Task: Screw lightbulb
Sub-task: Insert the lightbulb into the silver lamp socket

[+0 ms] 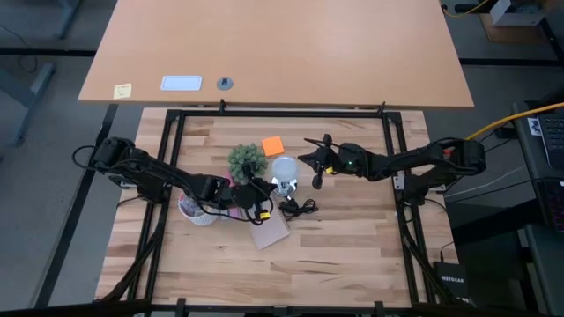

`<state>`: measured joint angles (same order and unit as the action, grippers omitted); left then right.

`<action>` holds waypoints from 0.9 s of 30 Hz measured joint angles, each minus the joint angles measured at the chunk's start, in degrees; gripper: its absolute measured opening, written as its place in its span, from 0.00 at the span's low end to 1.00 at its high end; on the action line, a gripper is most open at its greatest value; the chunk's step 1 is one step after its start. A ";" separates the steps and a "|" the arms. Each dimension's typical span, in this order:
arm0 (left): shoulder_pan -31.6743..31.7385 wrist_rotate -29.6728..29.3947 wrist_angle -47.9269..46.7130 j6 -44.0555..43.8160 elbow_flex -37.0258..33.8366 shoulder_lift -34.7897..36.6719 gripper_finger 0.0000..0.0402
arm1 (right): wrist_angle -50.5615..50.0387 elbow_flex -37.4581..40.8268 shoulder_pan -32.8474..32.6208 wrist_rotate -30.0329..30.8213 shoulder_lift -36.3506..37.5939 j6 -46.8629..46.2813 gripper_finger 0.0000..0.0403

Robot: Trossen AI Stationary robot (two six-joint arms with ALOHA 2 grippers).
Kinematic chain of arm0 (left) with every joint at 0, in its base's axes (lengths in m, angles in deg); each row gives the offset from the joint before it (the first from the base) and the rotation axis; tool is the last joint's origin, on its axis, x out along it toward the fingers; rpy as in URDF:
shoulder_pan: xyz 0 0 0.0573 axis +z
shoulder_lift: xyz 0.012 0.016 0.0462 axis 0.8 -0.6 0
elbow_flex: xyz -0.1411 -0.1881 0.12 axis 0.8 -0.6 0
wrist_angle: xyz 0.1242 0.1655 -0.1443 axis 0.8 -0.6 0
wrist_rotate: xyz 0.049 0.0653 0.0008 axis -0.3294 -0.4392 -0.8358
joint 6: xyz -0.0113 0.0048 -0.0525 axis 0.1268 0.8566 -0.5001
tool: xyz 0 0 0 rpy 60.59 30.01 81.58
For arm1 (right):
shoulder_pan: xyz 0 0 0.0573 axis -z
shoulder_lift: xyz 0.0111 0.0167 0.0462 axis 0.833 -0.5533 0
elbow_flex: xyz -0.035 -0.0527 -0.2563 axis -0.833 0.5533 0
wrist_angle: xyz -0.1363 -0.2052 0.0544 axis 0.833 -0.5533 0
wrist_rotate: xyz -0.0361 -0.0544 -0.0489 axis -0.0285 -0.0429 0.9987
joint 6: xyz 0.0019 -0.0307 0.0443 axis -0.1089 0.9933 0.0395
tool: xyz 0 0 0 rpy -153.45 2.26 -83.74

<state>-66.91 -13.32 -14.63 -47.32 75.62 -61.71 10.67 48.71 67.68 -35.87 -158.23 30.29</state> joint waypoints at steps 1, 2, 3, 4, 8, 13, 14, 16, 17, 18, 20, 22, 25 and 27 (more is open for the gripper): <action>0.00 0.00 -0.02 0.00 0.00 0.00 0.00 | 0.24 0.00 0.00 0.00 -0.19 -0.01 0.03; 0.00 0.01 -0.01 0.00 0.00 0.00 0.00 | 0.34 0.00 0.00 0.00 -0.24 0.00 0.03; 0.00 0.01 -0.02 0.00 0.00 0.00 0.00 | 0.46 0.00 0.00 0.00 -0.24 0.00 0.03; 0.00 0.01 -0.02 0.00 0.00 0.00 0.00 | 0.73 0.00 0.00 0.00 -0.24 -0.01 0.03; 0.00 0.01 -0.04 0.00 0.00 0.00 0.00 | 1.53 0.00 0.00 0.02 -0.24 0.00 0.03; 0.01 0.00 -0.02 0.00 0.00 0.00 0.00 | 3.99 0.00 0.00 0.02 -0.24 0.00 0.03; 0.00 0.01 -0.02 -0.01 0.00 0.00 0.00 | 4.37 0.00 0.00 0.02 -0.24 0.00 0.03; 0.02 -0.01 0.00 0.00 0.00 0.00 0.00 | 4.40 0.00 0.00 0.03 -0.22 0.00 0.03; 0.02 0.01 0.00 -0.02 0.00 0.00 0.00 | 4.21 0.00 0.00 0.02 -0.22 0.00 0.03; 0.07 0.01 0.00 -0.02 0.00 0.00 0.00 | 4.11 0.00 0.00 0.00 -0.22 0.00 0.03; 0.16 0.01 0.00 -0.15 0.00 0.00 0.00 | 3.95 0.00 0.00 -0.97 -0.24 0.00 0.03; 0.41 0.01 0.00 -0.38 0.00 0.00 0.00 | 3.69 0.00 0.00 -2.20 -0.22 0.00 0.03; 1.09 0.01 -0.01 -0.79 0.00 0.00 0.00 | 3.67 0.00 0.00 -3.57 -0.22 0.00 0.03; 1.62 -0.01 -0.02 -0.92 0.00 0.00 0.00 | 3.63 0.00 0.00 -4.27 -0.22 0.00 0.03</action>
<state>-65.29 -13.33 -14.66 -48.24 75.62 -61.71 14.30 48.71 67.68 -40.14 -158.45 30.29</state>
